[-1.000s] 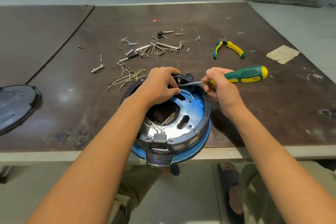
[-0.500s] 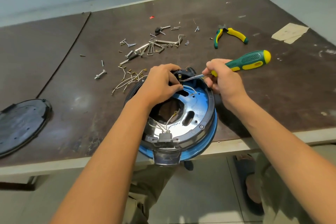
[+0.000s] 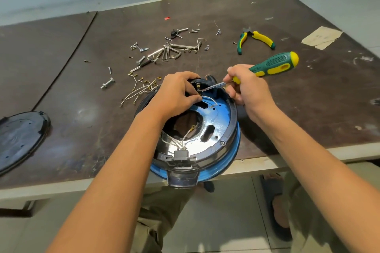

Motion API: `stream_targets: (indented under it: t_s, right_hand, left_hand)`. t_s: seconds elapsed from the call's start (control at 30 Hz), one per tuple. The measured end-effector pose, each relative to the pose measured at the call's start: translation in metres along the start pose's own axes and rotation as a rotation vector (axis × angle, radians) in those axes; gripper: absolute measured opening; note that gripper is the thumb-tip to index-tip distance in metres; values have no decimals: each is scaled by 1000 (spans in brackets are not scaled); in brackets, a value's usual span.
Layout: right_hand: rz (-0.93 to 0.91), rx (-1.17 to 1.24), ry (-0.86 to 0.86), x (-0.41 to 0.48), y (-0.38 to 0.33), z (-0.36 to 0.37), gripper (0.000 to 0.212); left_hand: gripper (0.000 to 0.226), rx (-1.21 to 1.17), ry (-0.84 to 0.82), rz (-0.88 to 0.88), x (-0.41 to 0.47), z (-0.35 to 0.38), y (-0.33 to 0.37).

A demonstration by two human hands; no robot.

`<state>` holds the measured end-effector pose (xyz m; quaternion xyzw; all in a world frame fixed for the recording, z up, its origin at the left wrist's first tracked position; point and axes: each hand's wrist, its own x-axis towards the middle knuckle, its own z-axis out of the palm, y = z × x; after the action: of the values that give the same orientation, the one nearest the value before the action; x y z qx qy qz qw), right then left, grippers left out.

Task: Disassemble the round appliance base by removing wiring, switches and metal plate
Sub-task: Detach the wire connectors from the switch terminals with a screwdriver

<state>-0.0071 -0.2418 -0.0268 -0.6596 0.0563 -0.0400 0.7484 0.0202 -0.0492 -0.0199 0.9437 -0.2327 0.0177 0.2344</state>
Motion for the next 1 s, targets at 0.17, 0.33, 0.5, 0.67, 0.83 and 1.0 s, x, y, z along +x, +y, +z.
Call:
stream_targets:
  t_s: [0.17, 0.33, 0.5, 0.67, 0.83, 1.0]
  right_hand:
    - [-182, -47, -155, -1, 3, -7, 30]
    - [-374, -287, -319, -1, 2, -19, 34]
    - [-349, -243, -281, 2, 3, -16, 34]
    - [-270, -165, -248, 5, 2, -14, 32]
    - [-260, -158, -258, 10, 1, -14, 34]
    - [-240, -135, -269, 13, -2, -12, 31]
  left_hand:
    - [11, -2, 5, -14, 0, 1, 0]
    - [11, 11, 2, -8, 0, 0, 1]
    - [10, -7, 6, -1, -1, -2, 2]
    - [10, 5, -2, -8, -1, -2, 1]
    - [9, -1, -2, -24, 1, -1, 2]
    - [9, -1, -2, -27, 1, -1, 1]
